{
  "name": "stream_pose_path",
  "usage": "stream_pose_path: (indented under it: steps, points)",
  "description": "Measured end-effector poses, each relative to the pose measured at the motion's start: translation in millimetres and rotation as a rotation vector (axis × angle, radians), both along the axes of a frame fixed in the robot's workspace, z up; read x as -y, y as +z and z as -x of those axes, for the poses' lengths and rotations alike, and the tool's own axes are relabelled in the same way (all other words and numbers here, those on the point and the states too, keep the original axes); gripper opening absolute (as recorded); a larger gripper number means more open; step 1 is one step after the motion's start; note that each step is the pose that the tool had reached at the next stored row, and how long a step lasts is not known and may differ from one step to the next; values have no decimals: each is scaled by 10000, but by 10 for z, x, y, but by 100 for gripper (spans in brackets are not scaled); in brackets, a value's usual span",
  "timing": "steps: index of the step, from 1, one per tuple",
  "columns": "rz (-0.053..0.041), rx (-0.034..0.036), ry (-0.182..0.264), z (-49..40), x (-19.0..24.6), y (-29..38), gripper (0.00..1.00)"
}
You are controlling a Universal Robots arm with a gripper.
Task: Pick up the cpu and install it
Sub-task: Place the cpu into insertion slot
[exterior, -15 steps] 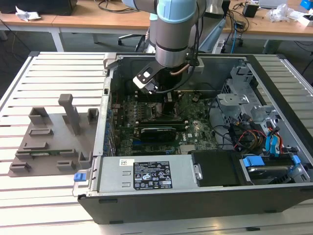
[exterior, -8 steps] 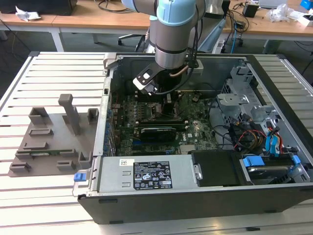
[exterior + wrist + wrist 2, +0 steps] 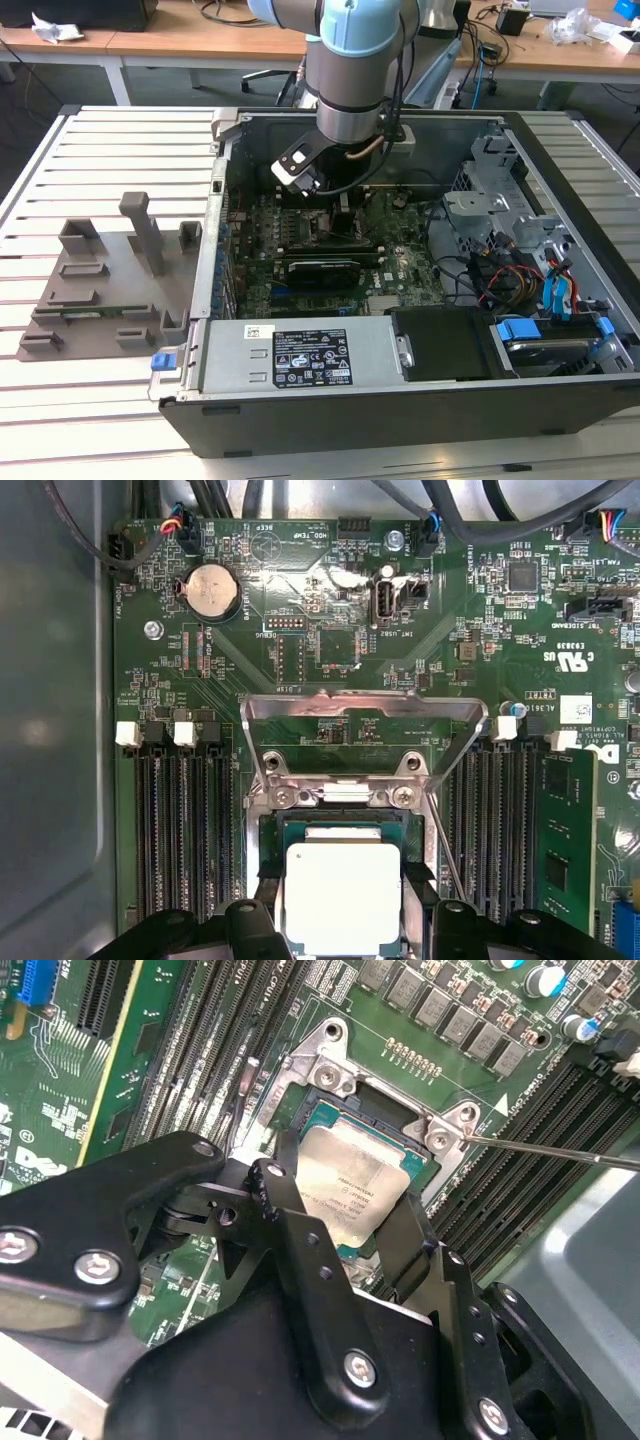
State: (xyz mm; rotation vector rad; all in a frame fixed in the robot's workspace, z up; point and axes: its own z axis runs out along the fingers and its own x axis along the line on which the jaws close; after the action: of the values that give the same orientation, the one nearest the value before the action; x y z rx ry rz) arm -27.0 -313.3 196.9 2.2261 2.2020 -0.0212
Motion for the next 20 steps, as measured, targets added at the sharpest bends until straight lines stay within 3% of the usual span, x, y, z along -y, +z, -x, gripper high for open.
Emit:
stream_pose_path:
  steps: [5, 7, 9, 12, 15, 16, 17, 20]
  points:
    - [-3, 4, 1, -1, 0, -3, 55]
    - [-3, 2, 1, -1, -1, -4, 62]
    - [-2, 1, 0, -1, -1, -4, 62]
    - [-3, 2, 2, -1, -2, 76, 62]
    - [-3, 2, 0, 0, -6, 76, 62]
    - [56, 2, 0, 0, -27, 85, 62]
    - [123, 2, 0, 0, -48, 96, 60]
    - [145, 2, 2, -1, -60, 99, 41]
